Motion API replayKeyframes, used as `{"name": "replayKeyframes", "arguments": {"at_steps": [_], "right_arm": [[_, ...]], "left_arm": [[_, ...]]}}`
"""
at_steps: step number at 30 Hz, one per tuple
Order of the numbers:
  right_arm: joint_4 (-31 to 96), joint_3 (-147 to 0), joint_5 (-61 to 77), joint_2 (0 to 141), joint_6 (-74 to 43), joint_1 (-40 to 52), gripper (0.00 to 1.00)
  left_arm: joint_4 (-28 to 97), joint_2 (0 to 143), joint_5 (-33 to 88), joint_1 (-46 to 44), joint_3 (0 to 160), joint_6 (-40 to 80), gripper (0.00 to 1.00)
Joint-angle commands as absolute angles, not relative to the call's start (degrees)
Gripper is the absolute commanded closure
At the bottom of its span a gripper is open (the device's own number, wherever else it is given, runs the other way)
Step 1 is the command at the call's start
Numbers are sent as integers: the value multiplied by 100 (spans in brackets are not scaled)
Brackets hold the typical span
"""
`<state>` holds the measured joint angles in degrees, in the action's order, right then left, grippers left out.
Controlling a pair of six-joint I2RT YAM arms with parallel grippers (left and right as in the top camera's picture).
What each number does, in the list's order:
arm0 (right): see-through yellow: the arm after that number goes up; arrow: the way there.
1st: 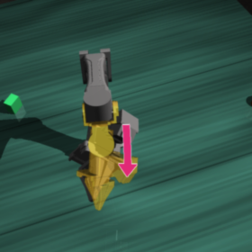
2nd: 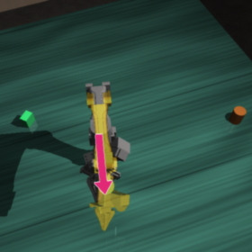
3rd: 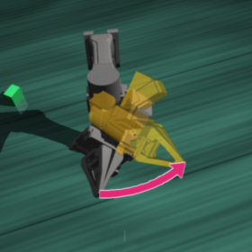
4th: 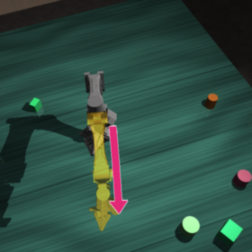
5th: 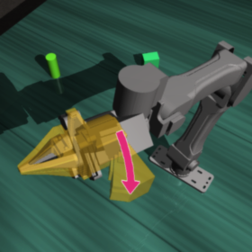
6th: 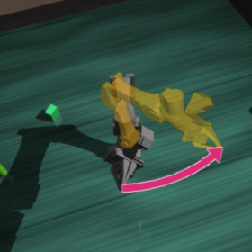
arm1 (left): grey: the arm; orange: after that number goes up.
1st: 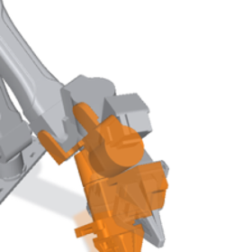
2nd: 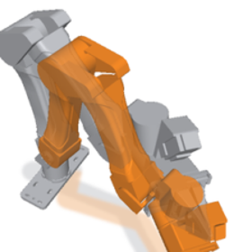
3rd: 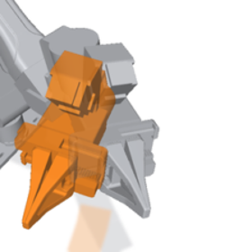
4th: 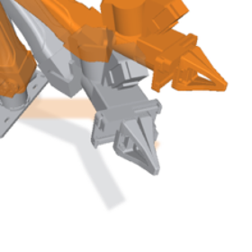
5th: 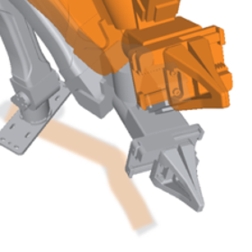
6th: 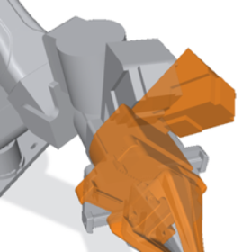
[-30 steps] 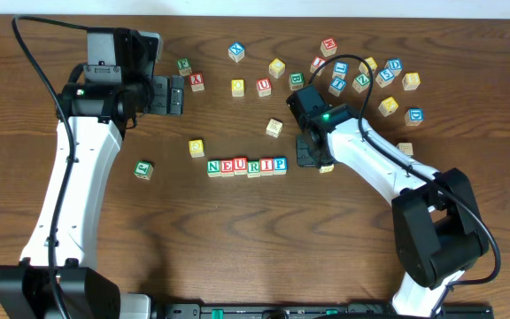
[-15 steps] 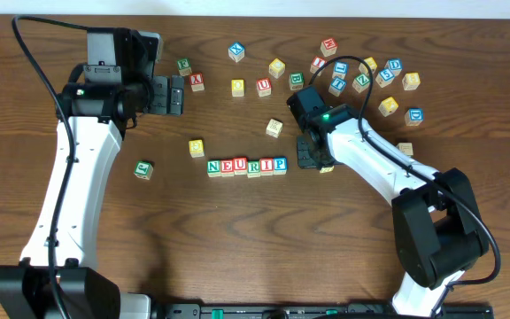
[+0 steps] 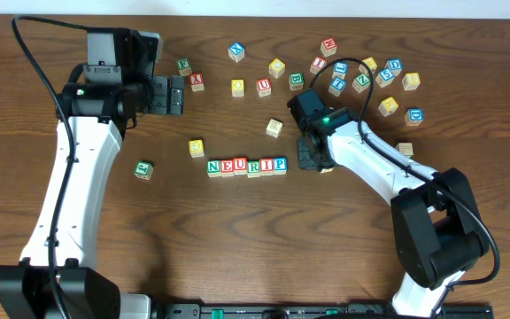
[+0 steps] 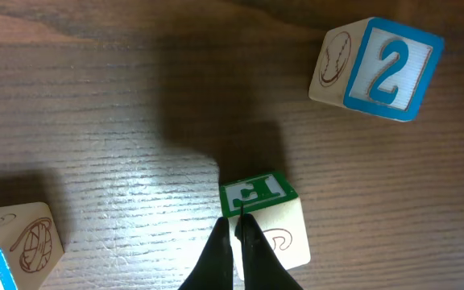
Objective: Spell out NEURIPS
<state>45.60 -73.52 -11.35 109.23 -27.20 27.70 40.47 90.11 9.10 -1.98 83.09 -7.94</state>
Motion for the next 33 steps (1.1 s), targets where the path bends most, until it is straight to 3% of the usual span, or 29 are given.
{"name": "replayKeyframes", "arguments": {"at_steps": [1, 33], "right_arm": [[4499, -7260, -1184, 10940, -2827, 2692, 99], [4239, -7144, -1068, 10984, -2692, 2552, 99]], "left_arm": [[4049, 8986, 945, -183, 8455, -856, 2], [4049, 8986, 945, -183, 8455, -856, 2]]}}
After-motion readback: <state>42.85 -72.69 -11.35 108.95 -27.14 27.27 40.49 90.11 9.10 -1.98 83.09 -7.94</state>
